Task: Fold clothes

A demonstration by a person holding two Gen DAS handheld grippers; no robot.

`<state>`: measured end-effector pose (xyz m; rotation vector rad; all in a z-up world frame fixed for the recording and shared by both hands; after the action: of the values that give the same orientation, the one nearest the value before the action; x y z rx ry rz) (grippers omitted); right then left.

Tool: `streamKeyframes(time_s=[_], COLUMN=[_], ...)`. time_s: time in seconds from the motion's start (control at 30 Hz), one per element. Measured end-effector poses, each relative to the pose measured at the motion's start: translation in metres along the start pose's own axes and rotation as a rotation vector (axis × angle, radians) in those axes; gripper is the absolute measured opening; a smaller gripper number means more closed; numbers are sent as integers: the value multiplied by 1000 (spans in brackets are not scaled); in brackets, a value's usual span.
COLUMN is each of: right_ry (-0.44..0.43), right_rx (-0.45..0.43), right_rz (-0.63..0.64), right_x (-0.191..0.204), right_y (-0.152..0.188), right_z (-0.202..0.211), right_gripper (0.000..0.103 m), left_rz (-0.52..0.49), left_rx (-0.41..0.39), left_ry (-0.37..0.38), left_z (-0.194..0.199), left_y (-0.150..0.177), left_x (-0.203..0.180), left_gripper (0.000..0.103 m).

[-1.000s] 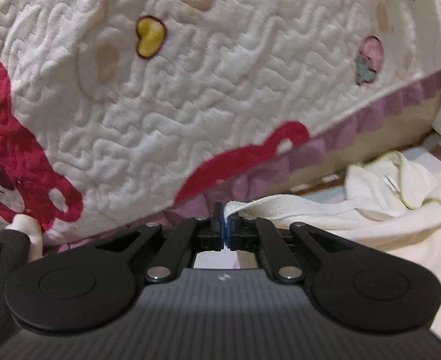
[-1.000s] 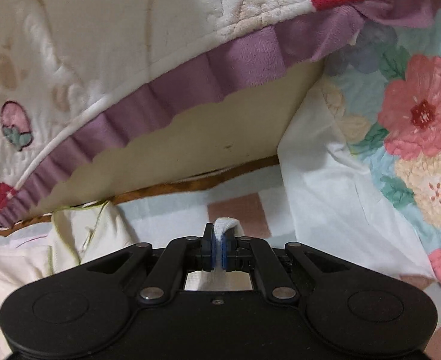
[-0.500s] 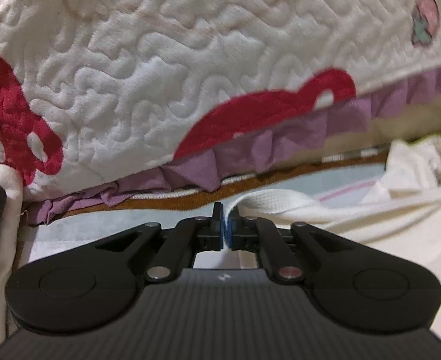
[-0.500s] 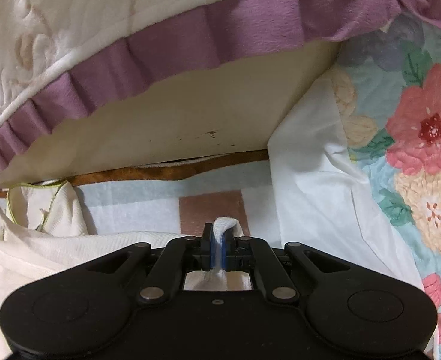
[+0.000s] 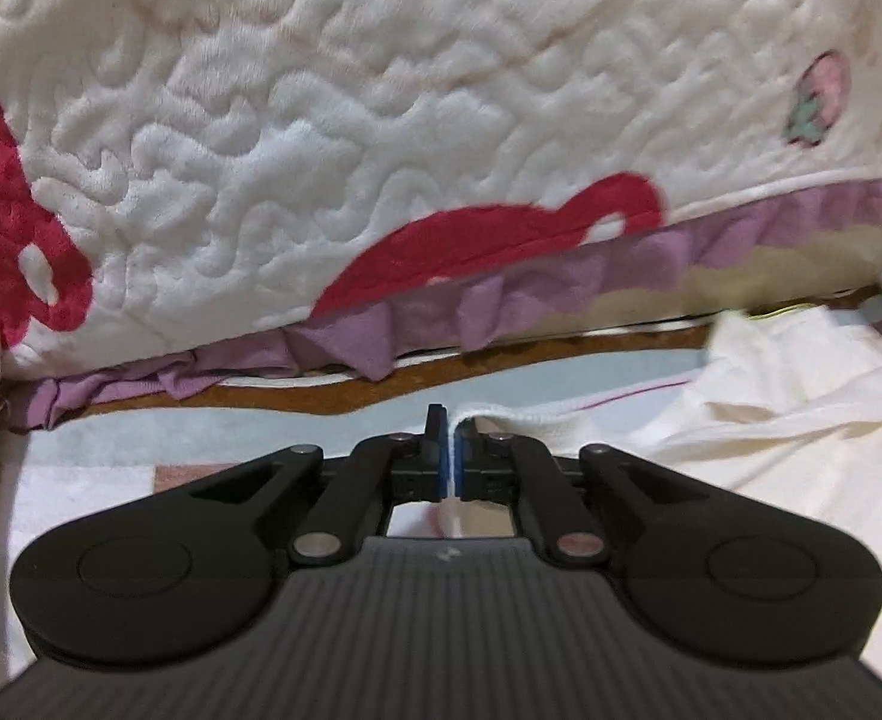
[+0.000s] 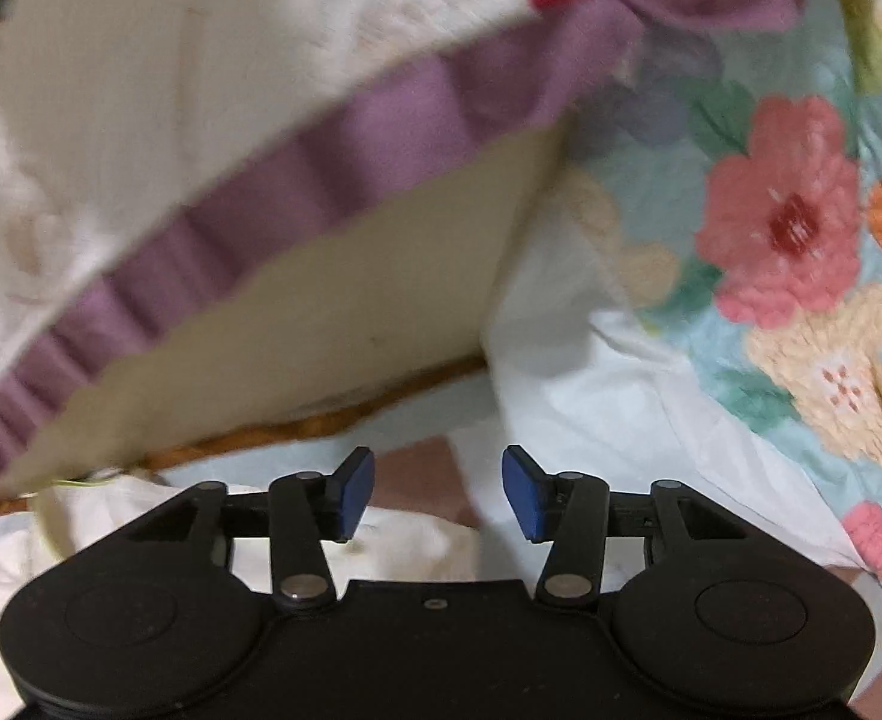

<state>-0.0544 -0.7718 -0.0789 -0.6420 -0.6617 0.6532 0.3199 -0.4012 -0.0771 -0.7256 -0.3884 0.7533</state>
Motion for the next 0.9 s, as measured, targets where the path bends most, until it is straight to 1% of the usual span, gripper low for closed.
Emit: streamKeyframes(time_s=[0.03,0.07,0.13,0.23,0.3,0.37,0.4,0.43,0.47,0.57,0.6,0.63,0.67,0.7,0.73,0.8,0.83,0.87,0.9], right_ry=[-35,-80,-178,-325,-422,-520,-569,-580,-572,-524,-503,-481,-459,-470,-480,-490,-485,-478,-470], right_rx=[-2,18,74,157,213,269,297,332,362,446,454,455,456,433,375,244,212,192,173], right_rz=[48,85,152,251,317,384,417,443,457,434,424,415,406,399,402,415,407,395,383], right_x=[14,33,72,130,168,206,225,238,245,250,248,246,244,242,241,240,234,227,219], right_y=[0,1,6,14,20,26,29,31,34,41,44,47,49,51,49,43,39,36,33], right_z=[1,-3,-17,-37,-49,-61,-66,-78,-90,-134,-144,-153,-161,-163,-158,-143,-135,-128,-120], right_gripper=[53,53,53,49,36,33,33,33,33,35,39,41,41,24,5,7,7,10,31], left_rz=[13,26,45,36,15,-20,-37,-48,-60,-92,-95,-96,-97,-95,-88,-65,-47,-21,6], left_rx=[-4,-5,-8,-24,-35,-47,-48,-49,-50,-52,-51,-53,-54,-60,-74,-96,-99,-92,-80], left_ry=[22,39,71,97,123,147,147,143,139,128,125,120,114,106,93,58,41,27,16], left_z=[6,11,21,34,43,54,56,57,57,58,57,56,55,54,54,49,44,35,24], left_y=[2,5,11,21,28,39,44,47,50,59,60,58,57,55,50,37,30,23,17], left_x=[-1,-3,-6,-15,-22,-30,-32,-33,-34,-37,-35,-32,-30,-27,-23,-14,-10,-7,-5], left_gripper=[2,2,2,2,2,2,2,2,2,2,2,2,2,2,2,2,2,2,2])
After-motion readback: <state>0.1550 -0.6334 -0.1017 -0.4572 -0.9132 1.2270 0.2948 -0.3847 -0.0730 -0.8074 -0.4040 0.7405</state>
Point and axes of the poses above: each gripper's, at about its wrist camera, not at the fingertips, and z roughly against the way its jaws point, x to its left, y to its underside, the point moved 5 cm from there along -z, roughly the way its jaws point, and after that the axes turned 13 degrees about -y, right-handed, at the moved point
